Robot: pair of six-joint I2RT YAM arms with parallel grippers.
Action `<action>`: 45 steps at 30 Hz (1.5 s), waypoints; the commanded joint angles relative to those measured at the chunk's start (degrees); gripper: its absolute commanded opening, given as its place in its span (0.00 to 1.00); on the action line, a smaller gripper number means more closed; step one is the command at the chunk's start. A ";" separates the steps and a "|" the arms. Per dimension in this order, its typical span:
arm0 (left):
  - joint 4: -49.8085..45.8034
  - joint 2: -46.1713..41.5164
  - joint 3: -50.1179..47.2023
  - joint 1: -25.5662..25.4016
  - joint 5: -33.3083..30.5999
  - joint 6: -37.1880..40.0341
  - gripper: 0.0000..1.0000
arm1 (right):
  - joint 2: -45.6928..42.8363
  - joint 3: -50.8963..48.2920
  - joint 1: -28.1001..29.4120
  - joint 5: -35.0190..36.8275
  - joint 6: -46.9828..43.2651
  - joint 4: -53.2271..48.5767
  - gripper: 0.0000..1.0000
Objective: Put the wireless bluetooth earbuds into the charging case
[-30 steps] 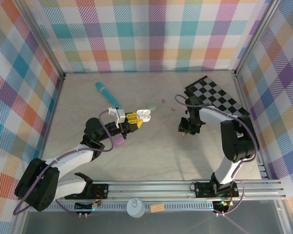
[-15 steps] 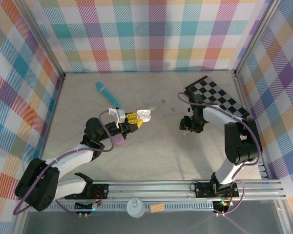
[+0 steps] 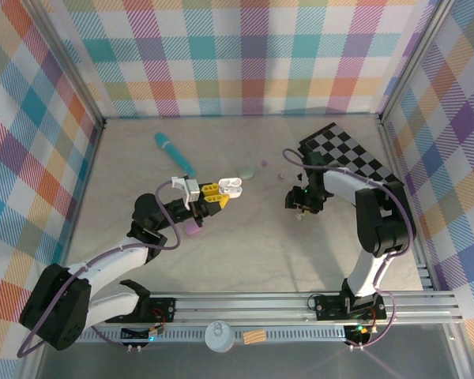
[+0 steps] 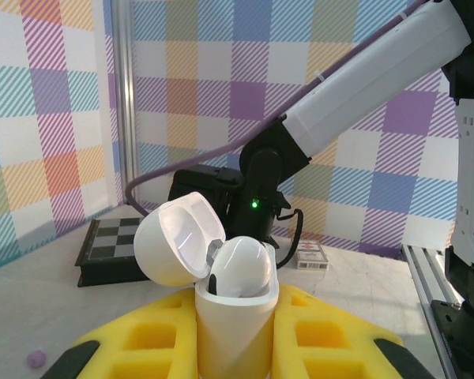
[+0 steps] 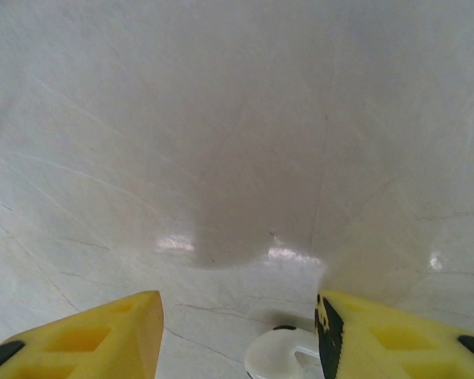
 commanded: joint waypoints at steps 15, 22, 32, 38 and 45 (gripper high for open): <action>-0.70 0.45 0.63 0.61 0.47 1.28 0.13 | -9.59 -6.96 -0.52 -4.30 1.18 -2.43 0.51; 0.62 1.44 0.59 0.61 0.65 0.86 0.13 | -6.88 -6.15 -4.15 -7.75 1.26 0.96 0.46; -1.73 -0.52 0.11 0.62 0.08 1.44 0.13 | -2.66 -4.98 -6.32 -9.67 0.11 1.70 0.34; -1.67 -0.06 0.34 0.62 0.12 1.42 0.13 | -2.34 -5.96 -6.63 -10.74 0.52 2.43 0.26; -1.86 0.37 0.66 0.62 0.21 1.52 0.13 | -3.17 -6.70 -6.83 -10.75 1.20 2.66 0.22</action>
